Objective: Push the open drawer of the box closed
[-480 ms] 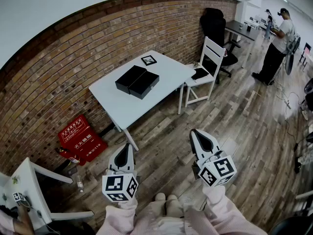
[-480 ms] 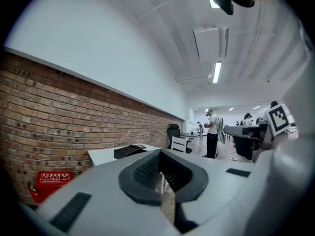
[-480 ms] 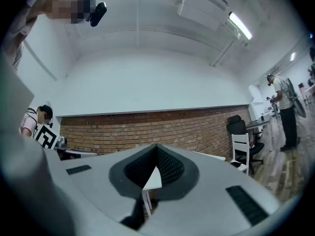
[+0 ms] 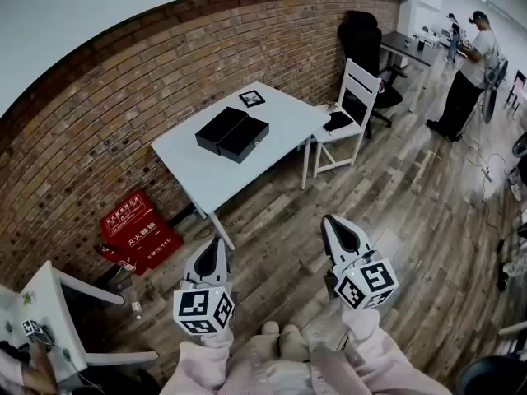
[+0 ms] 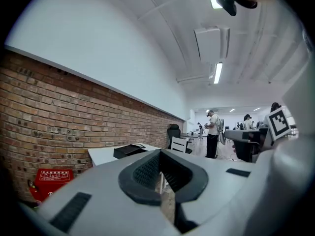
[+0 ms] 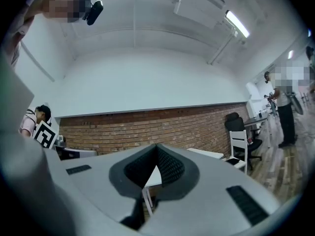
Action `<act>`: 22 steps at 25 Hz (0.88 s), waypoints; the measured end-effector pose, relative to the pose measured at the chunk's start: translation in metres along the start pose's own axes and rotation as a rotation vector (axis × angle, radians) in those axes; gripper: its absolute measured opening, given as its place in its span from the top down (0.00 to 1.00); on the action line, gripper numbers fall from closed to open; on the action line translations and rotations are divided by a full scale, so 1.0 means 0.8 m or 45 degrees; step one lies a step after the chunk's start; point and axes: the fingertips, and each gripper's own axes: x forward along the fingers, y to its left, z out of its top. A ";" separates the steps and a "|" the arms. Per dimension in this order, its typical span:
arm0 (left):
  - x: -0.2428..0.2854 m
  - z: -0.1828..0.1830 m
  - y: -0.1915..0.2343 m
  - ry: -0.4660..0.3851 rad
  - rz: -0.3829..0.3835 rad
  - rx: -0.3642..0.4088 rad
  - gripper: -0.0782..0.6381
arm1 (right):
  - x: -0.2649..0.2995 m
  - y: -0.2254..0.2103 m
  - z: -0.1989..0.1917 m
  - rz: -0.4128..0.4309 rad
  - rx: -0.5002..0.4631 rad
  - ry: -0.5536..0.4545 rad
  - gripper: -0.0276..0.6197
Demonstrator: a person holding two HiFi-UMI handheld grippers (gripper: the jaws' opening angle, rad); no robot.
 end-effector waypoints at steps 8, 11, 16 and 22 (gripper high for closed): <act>0.005 -0.001 -0.008 -0.010 0.016 -0.025 0.90 | 0.005 -0.016 -0.022 0.024 0.023 0.072 0.87; 0.012 -0.001 -0.012 -0.011 0.023 -0.026 0.90 | 0.008 -0.027 -0.022 0.015 0.039 0.074 0.81; 0.021 -0.008 -0.014 0.002 0.031 -0.023 0.90 | 0.014 -0.040 -0.028 0.011 0.064 0.076 0.75; 0.035 -0.013 -0.011 0.009 0.051 -0.037 0.90 | 0.029 -0.051 -0.036 0.028 0.073 0.095 0.74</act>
